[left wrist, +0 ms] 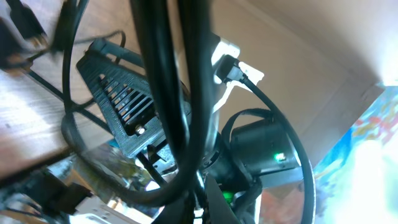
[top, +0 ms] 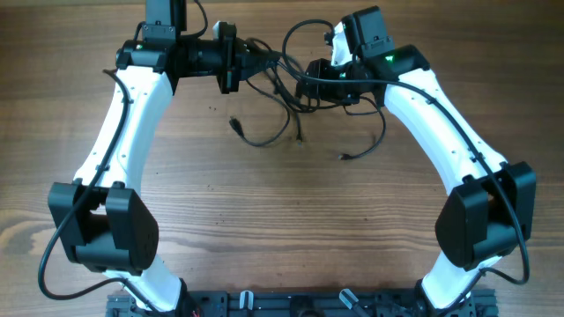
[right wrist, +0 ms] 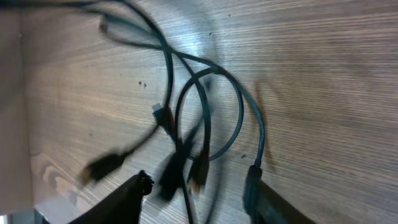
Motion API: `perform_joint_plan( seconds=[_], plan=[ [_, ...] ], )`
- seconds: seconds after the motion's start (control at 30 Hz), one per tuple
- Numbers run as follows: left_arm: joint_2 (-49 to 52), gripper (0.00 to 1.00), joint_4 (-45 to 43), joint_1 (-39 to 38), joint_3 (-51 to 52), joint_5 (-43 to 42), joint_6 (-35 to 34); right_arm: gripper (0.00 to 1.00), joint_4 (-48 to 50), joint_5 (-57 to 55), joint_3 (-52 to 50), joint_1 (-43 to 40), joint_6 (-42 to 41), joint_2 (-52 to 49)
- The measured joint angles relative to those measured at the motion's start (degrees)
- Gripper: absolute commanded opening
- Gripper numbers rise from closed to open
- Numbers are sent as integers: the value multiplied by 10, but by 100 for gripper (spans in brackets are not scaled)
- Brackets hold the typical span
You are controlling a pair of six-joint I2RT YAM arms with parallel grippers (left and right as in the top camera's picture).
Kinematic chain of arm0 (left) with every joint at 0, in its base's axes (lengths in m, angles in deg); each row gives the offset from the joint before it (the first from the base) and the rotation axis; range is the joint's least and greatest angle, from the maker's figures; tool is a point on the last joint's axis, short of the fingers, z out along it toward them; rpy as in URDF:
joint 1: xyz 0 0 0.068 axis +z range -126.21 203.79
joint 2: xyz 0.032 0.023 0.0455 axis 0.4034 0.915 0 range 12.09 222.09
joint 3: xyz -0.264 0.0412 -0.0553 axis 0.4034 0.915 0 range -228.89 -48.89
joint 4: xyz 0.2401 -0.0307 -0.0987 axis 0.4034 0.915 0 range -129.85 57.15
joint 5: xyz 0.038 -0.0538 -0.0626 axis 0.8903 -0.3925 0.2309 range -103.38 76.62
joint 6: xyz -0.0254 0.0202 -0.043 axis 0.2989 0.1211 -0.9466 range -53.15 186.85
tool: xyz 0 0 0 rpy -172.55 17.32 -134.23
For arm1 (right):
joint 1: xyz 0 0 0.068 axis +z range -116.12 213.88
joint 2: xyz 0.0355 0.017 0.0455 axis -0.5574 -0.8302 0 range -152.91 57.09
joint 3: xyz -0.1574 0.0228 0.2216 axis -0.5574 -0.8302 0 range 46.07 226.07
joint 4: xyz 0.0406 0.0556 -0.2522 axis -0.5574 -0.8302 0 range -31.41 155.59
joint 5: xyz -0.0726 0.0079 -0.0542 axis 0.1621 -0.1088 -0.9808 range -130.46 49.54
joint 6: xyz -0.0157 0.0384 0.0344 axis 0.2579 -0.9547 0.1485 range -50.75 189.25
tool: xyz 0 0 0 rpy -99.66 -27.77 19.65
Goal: Untangle cables
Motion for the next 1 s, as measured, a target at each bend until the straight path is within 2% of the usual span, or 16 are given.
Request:
perform_joint_plan(
  seconds=[0.03,0.07,0.13,0.2,0.3,0.4,0.47,0.57,0.63,0.73,0.83,0.93,1.0],
  plan=[
    [0,4,-2,0,0,-2,23,37,2,4,0,0,7,0],
    [0,4,-6,0,0,-3,43,24,2,5,0,0,17,0],
    [0,4,-20,0,0,-7,101,12,2,5,0,0,33,-1],
    [0,4,-21,0,0,-5,141,5,0,6,0,0,42,-2],
    [0,4,-12,0,0,21,183,4,-11,6,0,0,59,-4],
    [-13,4,76,-4,-1,137,226,4,-29,7,0,-15,66,-4],
    [-50,4,125,-15,0,265,246,4,-41,0,0,-50,77,-4],
    [-88,4,163,-45,0,425,258,4,-70,-56,0,-90,87,-4],
    [-88,4,176,-58,0,499,262,4,-101,-92,5,-100,90,-4],
    [-88,4,207,-73,0,656,263,4,-142,-139,48,-106,92,-4],
    [-88,4,205,-73,0,697,263,24,-151,-91,97,-106,127,-1],
    [-88,4,178,-73,0,646,264,57,-141,5,102,-95,160,2],
    [-88,4,156,-72,0,591,264,64,-106,32,96,-74,165,2]
  ],
)
